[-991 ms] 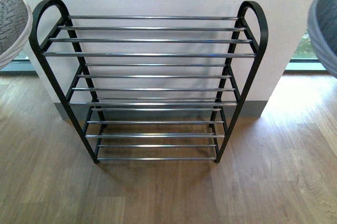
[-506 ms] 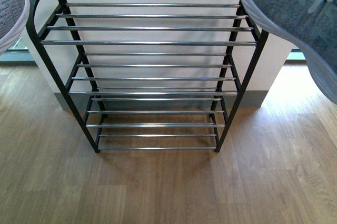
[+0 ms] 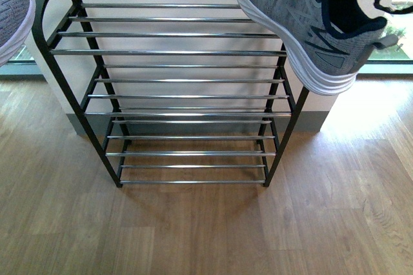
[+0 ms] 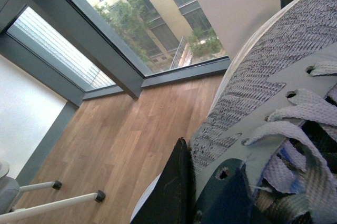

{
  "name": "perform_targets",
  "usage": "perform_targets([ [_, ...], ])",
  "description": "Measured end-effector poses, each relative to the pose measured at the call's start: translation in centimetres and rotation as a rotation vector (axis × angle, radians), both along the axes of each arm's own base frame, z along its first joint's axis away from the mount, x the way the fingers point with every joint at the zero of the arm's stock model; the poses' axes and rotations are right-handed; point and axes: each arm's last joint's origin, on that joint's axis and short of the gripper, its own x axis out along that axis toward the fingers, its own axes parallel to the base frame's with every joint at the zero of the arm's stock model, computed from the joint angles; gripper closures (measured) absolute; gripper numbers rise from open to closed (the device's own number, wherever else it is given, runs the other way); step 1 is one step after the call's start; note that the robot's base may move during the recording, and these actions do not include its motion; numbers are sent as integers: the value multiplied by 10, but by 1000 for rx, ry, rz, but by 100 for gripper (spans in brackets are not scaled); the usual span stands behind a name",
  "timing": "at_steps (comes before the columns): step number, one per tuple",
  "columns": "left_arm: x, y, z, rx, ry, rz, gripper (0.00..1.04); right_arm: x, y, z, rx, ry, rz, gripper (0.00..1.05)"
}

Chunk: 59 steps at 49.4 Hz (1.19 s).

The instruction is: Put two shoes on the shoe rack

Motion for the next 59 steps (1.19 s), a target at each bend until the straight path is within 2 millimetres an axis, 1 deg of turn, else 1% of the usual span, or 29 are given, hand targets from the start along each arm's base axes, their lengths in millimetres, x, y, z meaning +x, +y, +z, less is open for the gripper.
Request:
perform_targets([
  [5,0,0,0,0,0,0,103,32,0,-5,57,84,-73,103],
  [6,0,0,0,0,0,0,103,41,0,-6,66,100,-99,103],
  [9,0,0,0,0,0,0,103,58,0,-10,85,130,-138,103],
  [13,0,0,0,0,0,0,103,78,0,-12,115,165,-182,103],
  [16,0,0,0,0,0,0,103,87,-1,-13,129,178,-203,103],
  [20,0,0,0,0,0,0,103,106,-1,-12,155,201,-252,103],
  [27,0,0,0,0,0,0,103,118,-6,-11,158,201,-318,103],
  [34,0,0,0,0,0,0,103,119,-12,-11,184,213,-333,103],
  [36,0,0,0,0,0,0,103,119,-12,-12,190,215,-330,99],
  [40,0,0,0,0,0,0,103,118,-13,-12,224,217,-317,85],
  [45,0,0,0,0,0,0,103,113,-13,-5,261,226,-311,63],
  [50,0,0,0,0,0,0,103,102,-15,6,304,211,-288,44],
  [51,0,0,0,0,0,0,103,98,-17,10,314,200,-280,39],
  [54,0,0,0,0,0,0,103,84,-24,21,330,197,-255,28],
  [55,0,0,0,0,0,0,103,76,-28,28,336,192,-243,23],
  [58,0,0,0,0,0,0,103,56,-38,43,331,182,-221,13],
  [59,0,0,0,0,0,0,103,45,-43,51,326,169,-210,8],
])
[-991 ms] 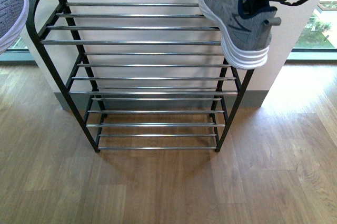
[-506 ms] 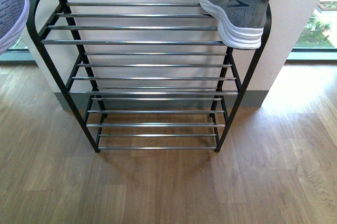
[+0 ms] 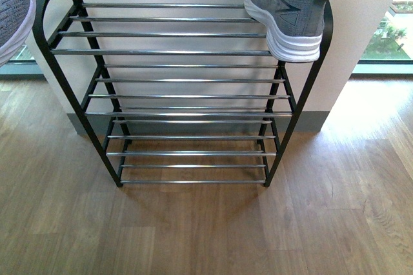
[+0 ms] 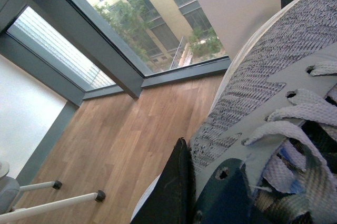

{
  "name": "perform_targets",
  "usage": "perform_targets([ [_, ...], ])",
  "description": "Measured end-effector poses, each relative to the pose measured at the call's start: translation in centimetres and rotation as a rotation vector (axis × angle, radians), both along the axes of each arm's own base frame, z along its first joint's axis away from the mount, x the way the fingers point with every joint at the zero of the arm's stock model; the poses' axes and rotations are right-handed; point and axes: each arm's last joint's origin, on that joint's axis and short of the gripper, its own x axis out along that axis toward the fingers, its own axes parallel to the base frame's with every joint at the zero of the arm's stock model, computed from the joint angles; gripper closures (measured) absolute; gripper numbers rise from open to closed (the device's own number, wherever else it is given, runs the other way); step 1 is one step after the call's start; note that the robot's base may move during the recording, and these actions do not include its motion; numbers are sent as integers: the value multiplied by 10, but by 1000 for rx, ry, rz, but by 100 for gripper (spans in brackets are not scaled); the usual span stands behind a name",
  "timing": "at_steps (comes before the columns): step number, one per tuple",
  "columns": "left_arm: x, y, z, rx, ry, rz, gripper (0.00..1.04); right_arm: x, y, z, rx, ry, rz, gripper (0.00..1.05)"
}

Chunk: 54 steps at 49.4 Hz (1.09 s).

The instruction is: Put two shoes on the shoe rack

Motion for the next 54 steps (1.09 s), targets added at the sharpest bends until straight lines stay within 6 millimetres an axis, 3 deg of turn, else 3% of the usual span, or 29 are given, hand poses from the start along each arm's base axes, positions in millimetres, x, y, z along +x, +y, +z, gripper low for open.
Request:
perform_targets([
  [6,0,0,0,0,0,0,103,-37,-21,26,-91,-109,-9,11],
  [11,0,0,0,0,0,0,103,-86,-40,39,-302,-480,-32,30],
  [17,0,0,0,0,0,1,103,-135,-34,27,-397,-624,-58,47],
  [21,0,0,0,-1,0,-3,103,-166,-17,2,-415,-624,-35,65],
  [25,0,0,0,0,0,1,103,-186,-7,-19,-409,-587,-14,79],
  [34,0,0,0,1,0,3,103,-220,3,-35,-423,-580,-19,103],
  [39,0,0,0,0,0,0,103,-244,10,-44,-425,-582,-16,103],
  [54,0,0,0,0,0,0,103,-287,27,-60,-427,-580,-17,103],
])
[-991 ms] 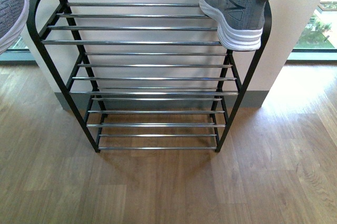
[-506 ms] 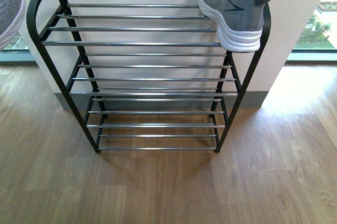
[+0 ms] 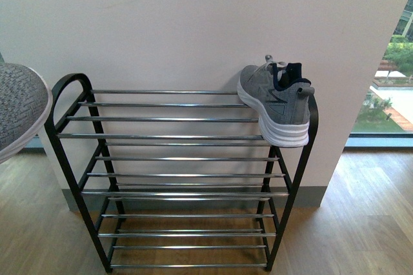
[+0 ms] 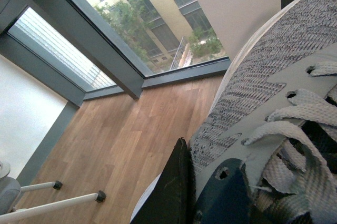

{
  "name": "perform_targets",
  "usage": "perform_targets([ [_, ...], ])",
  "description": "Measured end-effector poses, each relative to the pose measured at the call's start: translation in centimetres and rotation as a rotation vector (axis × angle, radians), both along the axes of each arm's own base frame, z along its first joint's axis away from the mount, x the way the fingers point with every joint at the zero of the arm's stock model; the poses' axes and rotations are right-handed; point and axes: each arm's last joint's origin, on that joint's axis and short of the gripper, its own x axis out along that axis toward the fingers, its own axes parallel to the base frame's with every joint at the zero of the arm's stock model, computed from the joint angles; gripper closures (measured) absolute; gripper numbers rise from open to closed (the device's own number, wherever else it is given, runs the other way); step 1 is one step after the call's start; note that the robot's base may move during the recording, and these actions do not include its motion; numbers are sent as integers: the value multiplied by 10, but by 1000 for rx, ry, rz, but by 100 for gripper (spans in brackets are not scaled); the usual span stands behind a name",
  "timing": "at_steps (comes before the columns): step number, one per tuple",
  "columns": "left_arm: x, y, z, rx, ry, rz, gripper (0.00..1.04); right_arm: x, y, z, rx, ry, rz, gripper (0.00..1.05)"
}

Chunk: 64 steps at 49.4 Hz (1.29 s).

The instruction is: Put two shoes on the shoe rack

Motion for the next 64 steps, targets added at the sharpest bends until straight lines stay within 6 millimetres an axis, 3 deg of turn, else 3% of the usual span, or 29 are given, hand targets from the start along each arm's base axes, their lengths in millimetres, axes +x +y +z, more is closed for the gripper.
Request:
perform_targets([
  [29,0,0,0,0,0,0,103,-44,2,-22,-3,13,5,103],
  [64,0,0,0,0,0,0,103,-75,2,-10,-4,-30,5,103],
])
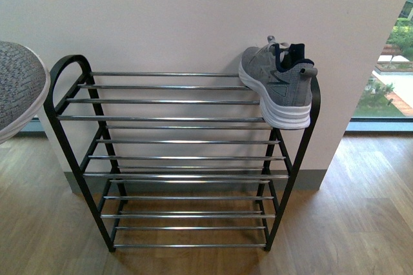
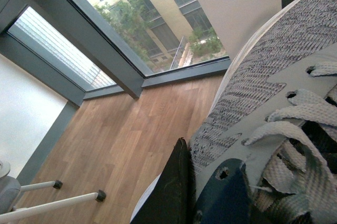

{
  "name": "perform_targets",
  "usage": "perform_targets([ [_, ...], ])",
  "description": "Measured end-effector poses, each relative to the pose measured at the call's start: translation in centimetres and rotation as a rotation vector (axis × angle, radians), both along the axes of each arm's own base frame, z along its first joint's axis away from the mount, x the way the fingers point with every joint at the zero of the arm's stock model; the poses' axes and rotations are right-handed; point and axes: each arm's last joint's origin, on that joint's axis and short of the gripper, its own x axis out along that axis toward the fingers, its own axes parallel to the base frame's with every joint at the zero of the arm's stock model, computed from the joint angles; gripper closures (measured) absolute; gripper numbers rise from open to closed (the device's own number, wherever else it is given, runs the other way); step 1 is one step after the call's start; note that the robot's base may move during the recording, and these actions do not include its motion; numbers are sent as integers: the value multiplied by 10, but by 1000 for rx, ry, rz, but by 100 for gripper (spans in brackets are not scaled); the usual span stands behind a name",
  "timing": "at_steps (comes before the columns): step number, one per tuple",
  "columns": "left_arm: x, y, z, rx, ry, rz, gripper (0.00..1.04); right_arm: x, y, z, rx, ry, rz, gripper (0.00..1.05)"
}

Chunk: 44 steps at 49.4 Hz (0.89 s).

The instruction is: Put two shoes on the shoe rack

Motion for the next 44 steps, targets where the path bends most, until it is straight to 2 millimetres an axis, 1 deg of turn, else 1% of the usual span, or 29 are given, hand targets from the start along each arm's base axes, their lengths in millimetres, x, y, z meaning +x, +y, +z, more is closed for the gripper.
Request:
perform_targets([
  [22,0,0,0,0,0,0,103,-10,0,-1,0,0,0,103],
  [25,0,0,0,0,0,0,103,-16,0,-5,0,34,2,103],
  [29,0,0,0,0,0,0,103,-20,0,-4,0,11,0,103],
  [44,0,0,0,0,0,1,103,-21,0,-3,0,5,2,103],
])
